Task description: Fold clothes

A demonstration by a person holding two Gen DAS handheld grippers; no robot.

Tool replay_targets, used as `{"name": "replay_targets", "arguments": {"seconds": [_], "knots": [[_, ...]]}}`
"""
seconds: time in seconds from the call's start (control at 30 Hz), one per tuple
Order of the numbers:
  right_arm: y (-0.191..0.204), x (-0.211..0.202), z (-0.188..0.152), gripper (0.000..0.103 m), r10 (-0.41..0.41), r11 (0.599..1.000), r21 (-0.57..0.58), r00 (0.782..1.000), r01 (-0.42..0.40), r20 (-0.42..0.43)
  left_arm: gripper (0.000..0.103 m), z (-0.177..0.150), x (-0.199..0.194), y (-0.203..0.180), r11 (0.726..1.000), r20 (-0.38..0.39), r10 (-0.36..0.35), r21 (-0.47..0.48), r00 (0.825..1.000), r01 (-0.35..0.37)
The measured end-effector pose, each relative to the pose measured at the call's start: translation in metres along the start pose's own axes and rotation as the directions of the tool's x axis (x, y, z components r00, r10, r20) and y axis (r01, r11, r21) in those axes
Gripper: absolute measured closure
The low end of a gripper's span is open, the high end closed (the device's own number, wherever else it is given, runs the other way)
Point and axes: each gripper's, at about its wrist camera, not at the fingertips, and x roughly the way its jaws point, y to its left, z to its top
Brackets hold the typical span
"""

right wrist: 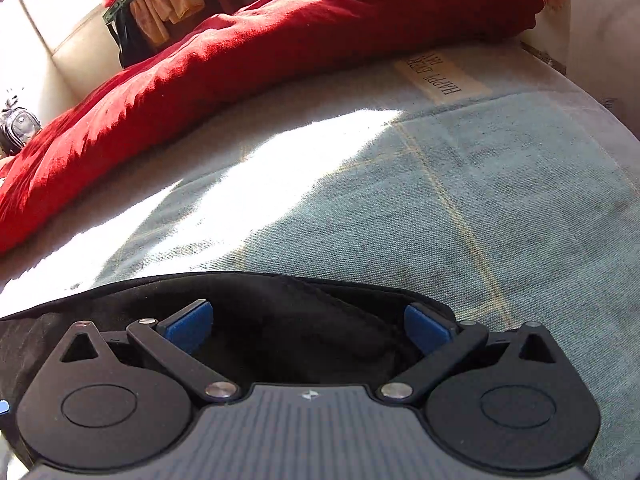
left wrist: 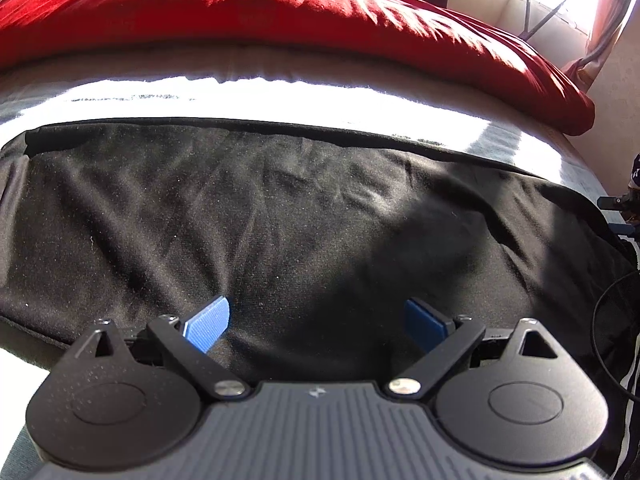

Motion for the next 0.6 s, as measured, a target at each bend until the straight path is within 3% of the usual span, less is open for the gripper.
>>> {"name": "replay_targets", "arguments": {"seconds": [0.17, 0.33, 0.4, 0.6], "knots": [[0.023, -0.039, -0.024, 0.0, 0.144, 0.989, 0.012, 0.988, -0.144, -0.047, 0.009, 0.0, -0.017, -0.005, 1.0, 0.028, 0.025, 0.006, 0.999, -0.025], [0.014, -0.003, -0.054, 0.0, 0.141, 0.988, 0.089, 0.977, -0.128, -0.158, 0.009, -0.003, -0.03, -0.012, 1.0, 0.048, -0.002, 0.007, 0.999, 0.002], [0.012, -0.005, -0.058, 0.0, 0.154, 0.985, 0.105, 0.979, -0.14, -0.132, 0.009, -0.007, -0.037, -0.015, 1.0, 0.055, 0.008, 0.003, 0.998, -0.008], [0.021, -0.071, -0.062, 0.0, 0.151, 0.986, 0.08, 0.988, -0.147, -0.044, 0.009, -0.028, -0.079, -0.019, 1.0, 0.113, 0.019, -0.007, 0.993, -0.018]]}}
